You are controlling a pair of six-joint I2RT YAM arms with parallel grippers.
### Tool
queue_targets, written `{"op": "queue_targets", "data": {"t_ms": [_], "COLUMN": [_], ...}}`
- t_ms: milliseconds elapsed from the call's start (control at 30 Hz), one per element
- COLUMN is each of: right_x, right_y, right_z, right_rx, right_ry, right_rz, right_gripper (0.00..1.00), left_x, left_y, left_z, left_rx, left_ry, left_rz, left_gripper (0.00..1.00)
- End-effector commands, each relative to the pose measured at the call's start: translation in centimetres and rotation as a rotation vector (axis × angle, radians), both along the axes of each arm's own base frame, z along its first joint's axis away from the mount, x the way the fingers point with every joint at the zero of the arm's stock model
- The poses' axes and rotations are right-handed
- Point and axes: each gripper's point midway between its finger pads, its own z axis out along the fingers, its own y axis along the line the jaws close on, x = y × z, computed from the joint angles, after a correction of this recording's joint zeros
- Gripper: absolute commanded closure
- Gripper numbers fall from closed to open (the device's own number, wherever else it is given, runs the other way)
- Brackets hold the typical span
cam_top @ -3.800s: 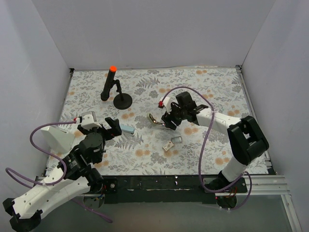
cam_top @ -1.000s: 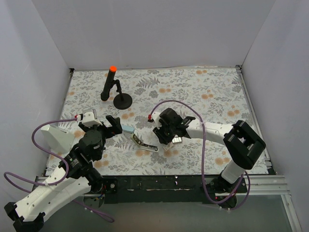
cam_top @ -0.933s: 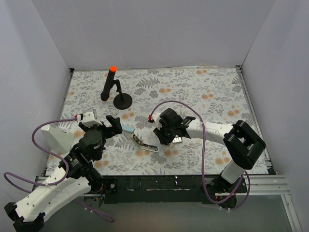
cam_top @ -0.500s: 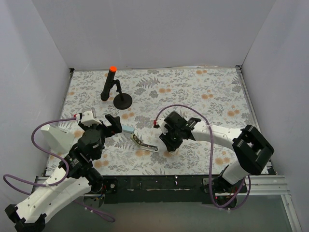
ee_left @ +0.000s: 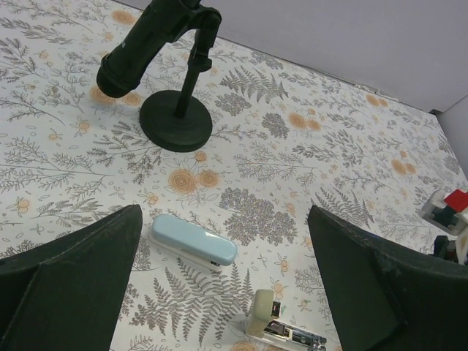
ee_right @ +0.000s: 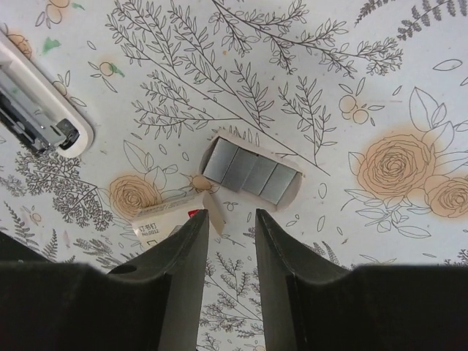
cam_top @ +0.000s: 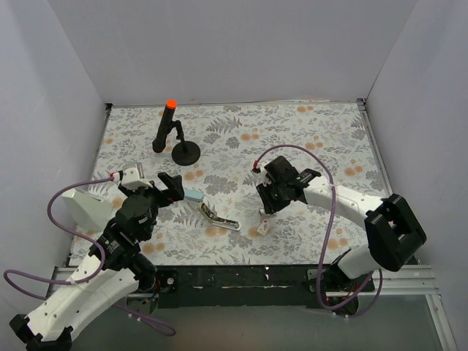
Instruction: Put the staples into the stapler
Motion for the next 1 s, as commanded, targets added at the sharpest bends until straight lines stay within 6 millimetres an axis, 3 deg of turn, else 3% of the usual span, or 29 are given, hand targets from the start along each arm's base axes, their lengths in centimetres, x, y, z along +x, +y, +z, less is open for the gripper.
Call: {"op": "queue_targets", "data": {"t_ms": [0, 267, 567, 967], "right_x": [1.4, 2.6, 3.0, 3.4], "right_y": [1.6, 1.9, 1.4, -1.6], "right_z": [0.0, -2.0, -2.8, -3.5], "right_rx": [0.024, 0.008, -0.014, -0.161], "right_ry": [-0.004, 0.007, 0.006, -0.035], "right_rz": [-0.047, -0.09, -0.111, -0.134], "right_gripper": [0.6, 0.6, 0.65, 0.71], "left_x": [-0.1, -0.1, 0.0, 0.0], "left_y": [0.0, 0.0, -0.1, -0.1], "left_z": [0.3, 0.5, 0.5, 0.4], "left_rx": [-0.009, -0.024, -0.026, -0.032], "left_ry": [-0.016, -0.024, -0.022, -0.022], "left_rz": [-0.013, -0.019, -0.026, -0.03], "left_gripper": [0.02, 0.02, 0.02, 0.02]}}
